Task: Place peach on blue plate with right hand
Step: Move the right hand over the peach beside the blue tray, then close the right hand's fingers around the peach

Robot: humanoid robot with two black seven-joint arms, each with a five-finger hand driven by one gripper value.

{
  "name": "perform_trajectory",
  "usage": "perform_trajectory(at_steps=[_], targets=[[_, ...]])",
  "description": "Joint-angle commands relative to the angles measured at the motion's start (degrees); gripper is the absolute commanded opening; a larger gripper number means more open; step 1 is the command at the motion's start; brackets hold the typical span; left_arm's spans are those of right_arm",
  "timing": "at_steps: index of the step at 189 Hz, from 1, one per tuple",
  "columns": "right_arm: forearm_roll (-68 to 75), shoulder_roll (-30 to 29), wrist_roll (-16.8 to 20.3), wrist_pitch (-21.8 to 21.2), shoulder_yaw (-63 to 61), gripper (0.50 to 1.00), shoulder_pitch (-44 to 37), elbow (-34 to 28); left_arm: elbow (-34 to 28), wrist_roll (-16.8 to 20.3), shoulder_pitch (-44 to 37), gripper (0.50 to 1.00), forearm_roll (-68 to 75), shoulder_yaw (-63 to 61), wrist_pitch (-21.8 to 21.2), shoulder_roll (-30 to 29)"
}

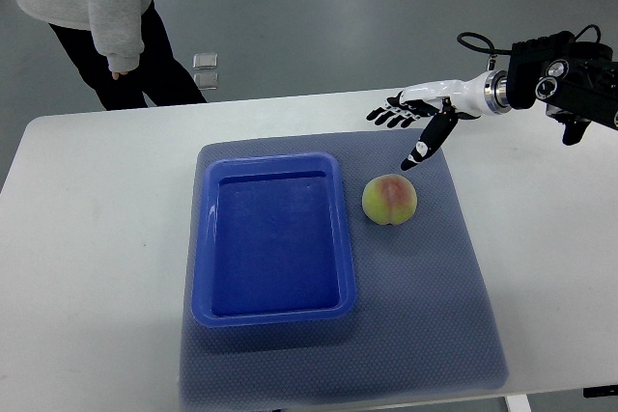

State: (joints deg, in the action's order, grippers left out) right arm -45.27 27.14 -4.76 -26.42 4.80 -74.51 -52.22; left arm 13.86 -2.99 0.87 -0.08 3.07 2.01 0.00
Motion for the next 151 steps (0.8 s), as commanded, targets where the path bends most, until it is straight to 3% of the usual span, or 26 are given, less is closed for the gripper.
perform_trajectory(at_steps=[1,50,151], targets=[[-0.17,-0.60,0.46,0.58,1.09,0.930,-0.64,-1.31,0.03,0.01,0.00,1.000,-0.01,0.00,0.01,0.00],[-2.01,-2.09,0.54,3.29,2.41,0.930,2.78,-1.48,0.03,-0.08,0.00,1.000,-0.01,-0.08,0.01,0.00],[-3.68,-2.44,0.63,3.74,2.06,0.930,7.71,-2.36,0.03,0.01,0.00,1.000,-0.01,0.00,0.01,0.00]])
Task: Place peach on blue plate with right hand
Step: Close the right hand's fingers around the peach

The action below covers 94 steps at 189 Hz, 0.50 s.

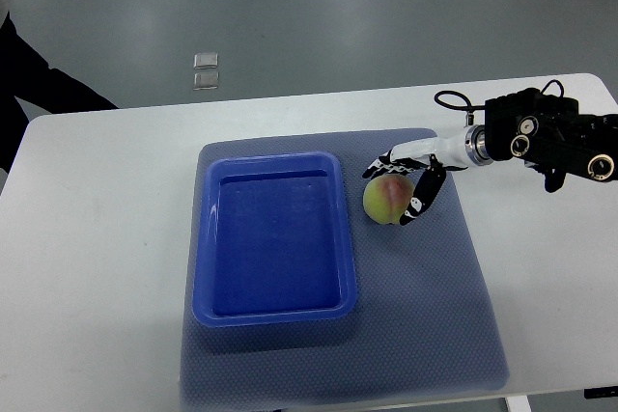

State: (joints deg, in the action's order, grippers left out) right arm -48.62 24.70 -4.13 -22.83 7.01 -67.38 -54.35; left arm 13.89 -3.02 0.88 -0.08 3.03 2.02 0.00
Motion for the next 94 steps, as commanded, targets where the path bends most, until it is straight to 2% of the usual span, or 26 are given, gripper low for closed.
perform_trajectory(at_steps=[1,38,39,44,47,56,57,65,67,70,78,88,89,94], targets=[[-0.33,0.00,0.00,0.24,-0.15,0.930,0.67,-0.14,-0.01,-0.05,0.00,1.000,0.00,-0.04,0.00,0.00],[-0.77,-0.09,-0.36,1.82,-0.15,0.924,1.55,-0.14,-0.01,-0.05,0.00,1.000,0.00,-0.04,0.00,0.00],[-0.77,-0.18,-0.44,3.21,-0.15,0.897,2.07,-0.14,-0.01,-0.05,0.00,1.000,0.00,-0.04,0.00,0.00],[-0.86,-0.18,-0.44,3.93,-0.15,0.860,2.25,-0.14,-0.01,-0.05,0.00,1.000,0.00,-0.04,0.00,0.00],[-0.95,-0.18,-0.53,4.54,-0.15,0.815,2.43,-0.14,-0.01,-0.05,0.00,1.000,0.00,-0.04,0.00,0.00],[-0.95,-0.18,-0.53,4.55,-0.15,0.815,2.43,-0.14,-0.01,-0.05,0.00,1.000,0.00,-0.04,0.00,0.00],[-1.30,-0.26,-0.62,5.59,-0.15,0.718,2.69,-0.14,-0.01,-0.05,0.00,1.000,0.00,-0.04,0.00,0.00],[-1.65,-0.26,-0.62,6.04,-0.15,0.638,2.78,-0.14,-0.01,-0.05,0.00,1.000,0.00,-0.04,0.00,0.00],[-1.65,-0.26,-0.62,6.04,-0.15,0.637,2.78,-0.14,-0.01,-0.05,0.00,1.000,0.00,-0.04,0.00,0.00],[-1.83,-0.26,-0.62,6.22,-0.15,0.607,2.87,-0.14,-0.01,0.04,0.00,1.000,0.00,-0.04,0.00,0.00],[-1.92,-0.18,-0.62,6.57,-0.15,0.566,2.96,-0.14,-0.01,-0.05,0.00,1.000,0.00,-0.04,0.00,0.00],[-1.92,-0.18,-0.62,6.57,-0.15,0.566,2.96,-0.14,-0.01,-0.05,0.00,1.000,0.00,-0.04,0.00,0.00],[-1.83,0.17,-0.62,6.66,-0.32,0.509,2.78,-0.23,-0.01,-0.05,0.00,1.000,0.00,-0.04,0.00,0.00],[-1.74,0.61,-0.62,6.48,-0.41,0.500,2.34,-0.31,-0.01,-0.05,0.00,1.000,0.00,-0.04,0.00,0.00]])
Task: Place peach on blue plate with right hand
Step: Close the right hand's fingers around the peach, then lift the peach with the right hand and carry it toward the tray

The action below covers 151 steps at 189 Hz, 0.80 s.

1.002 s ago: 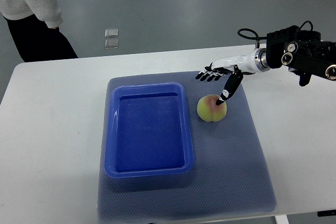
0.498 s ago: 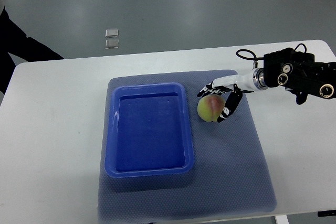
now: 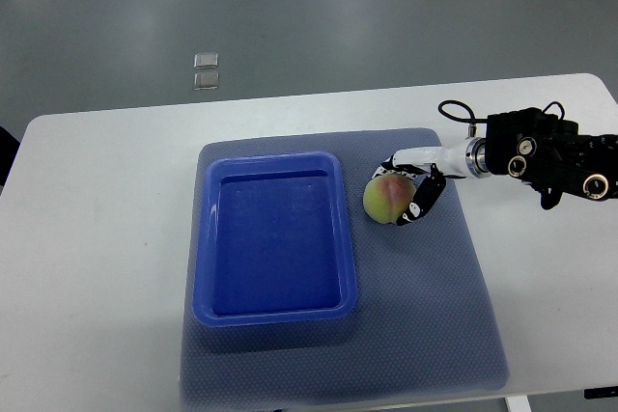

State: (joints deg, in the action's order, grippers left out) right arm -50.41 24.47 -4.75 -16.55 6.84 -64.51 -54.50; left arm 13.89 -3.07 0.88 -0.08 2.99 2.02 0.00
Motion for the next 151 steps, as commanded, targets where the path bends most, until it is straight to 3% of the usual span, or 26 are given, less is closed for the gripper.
perform_trajectory(at_steps=[1,38,39,66,94,140,151], targets=[[0.22,1.02,0.00,-0.06,-0.34,0.500,-0.61,-0.16,0.00,0.00,0.00,1.000,0.00,0.00,0.00,0.00],[1.81,6.03,-0.09,-3.58,-1.83,0.500,-6.15,-5.26,0.00,0.00,0.00,1.000,0.00,-0.09,0.00,0.00],[3.55,8.29,-0.09,-4.79,-1.83,0.500,-8.68,-7.44,0.00,0.00,0.00,1.000,0.00,-0.09,0.00,0.00],[8.22,16.92,0.09,-9.99,-1.22,0.519,-18.71,-14.14,0.44,0.00,0.00,1.000,0.00,-0.17,0.00,0.00],[10.07,22.99,0.44,-12.63,0.01,0.531,-25.57,-18.36,1.58,0.00,0.00,1.000,0.00,-0.17,0.00,0.00],[10.16,22.90,0.35,-12.10,3.09,0.531,-29.44,-19.85,2.72,0.00,0.09,1.000,0.00,-0.17,-0.09,0.00],[10.42,18.87,0.27,-10.96,3.27,0.533,-29.44,-19.33,2.63,0.00,0.00,1.000,0.00,-0.09,-0.09,0.00]])
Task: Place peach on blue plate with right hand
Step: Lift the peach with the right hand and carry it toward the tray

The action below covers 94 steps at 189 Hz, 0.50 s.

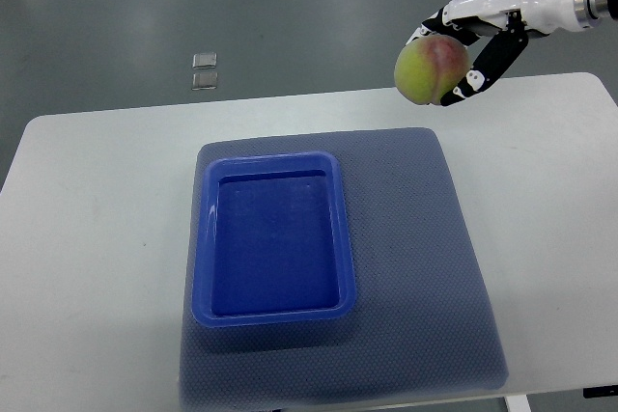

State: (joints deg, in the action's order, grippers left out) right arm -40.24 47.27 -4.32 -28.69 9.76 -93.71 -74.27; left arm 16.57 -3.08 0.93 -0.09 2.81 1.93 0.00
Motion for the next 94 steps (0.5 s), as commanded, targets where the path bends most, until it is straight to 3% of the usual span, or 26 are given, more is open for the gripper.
perform_trajectory(at_steps=[1,13,14,40,50,51,59,69,70,72,94], targets=[[0.25,-3.94,-0.16,1.18,0.35,0.533,-0.24,0.45,-0.04,0.00,-0.05,1.000,0.00,0.09,0.00,0.00],[0.25,-4.64,-0.16,1.36,0.35,0.533,-0.24,0.53,-0.04,0.00,-0.05,1.000,0.00,0.09,0.00,0.00],[0.77,-8.12,-0.16,2.75,0.69,0.533,-0.24,1.40,-0.04,0.00,-0.05,1.000,0.00,0.09,0.00,0.00],[2.27,-18.87,-0.07,5.75,3.16,0.545,0.37,7.29,-0.04,0.00,-0.05,1.000,0.00,0.18,0.00,0.00],[2.27,-18.88,-0.07,5.75,3.16,0.545,0.37,7.30,-0.04,0.00,-0.05,1.000,0.00,0.18,0.00,0.00],[2.27,-23.66,-0.07,6.27,3.42,0.560,1.33,10.96,-0.04,0.00,-0.05,1.000,0.00,0.18,0.00,0.00],[2.36,-27.40,-0.07,6.28,3.42,0.564,2.92,13.89,-0.04,0.00,-0.05,1.000,0.00,0.18,0.00,0.00],[2.36,-27.40,-0.07,6.28,3.42,0.564,2.92,13.89,-0.04,0.00,-0.05,1.000,0.00,0.18,0.00,0.00],[2.27,-31.49,-0.07,6.36,3.33,0.564,4.84,16.94,-0.04,0.00,-0.05,1.000,0.00,0.09,0.00,0.00],[2.27,-32.49,-0.07,6.37,3.33,0.564,5.29,17.58,-0.04,0.00,-0.05,1.000,0.00,0.09,0.00,0.00],[2.01,-37.69,-0.07,6.72,3.33,0.566,7.85,20.84,-0.04,0.00,-0.05,1.000,0.00,0.09,0.00,0.00]])
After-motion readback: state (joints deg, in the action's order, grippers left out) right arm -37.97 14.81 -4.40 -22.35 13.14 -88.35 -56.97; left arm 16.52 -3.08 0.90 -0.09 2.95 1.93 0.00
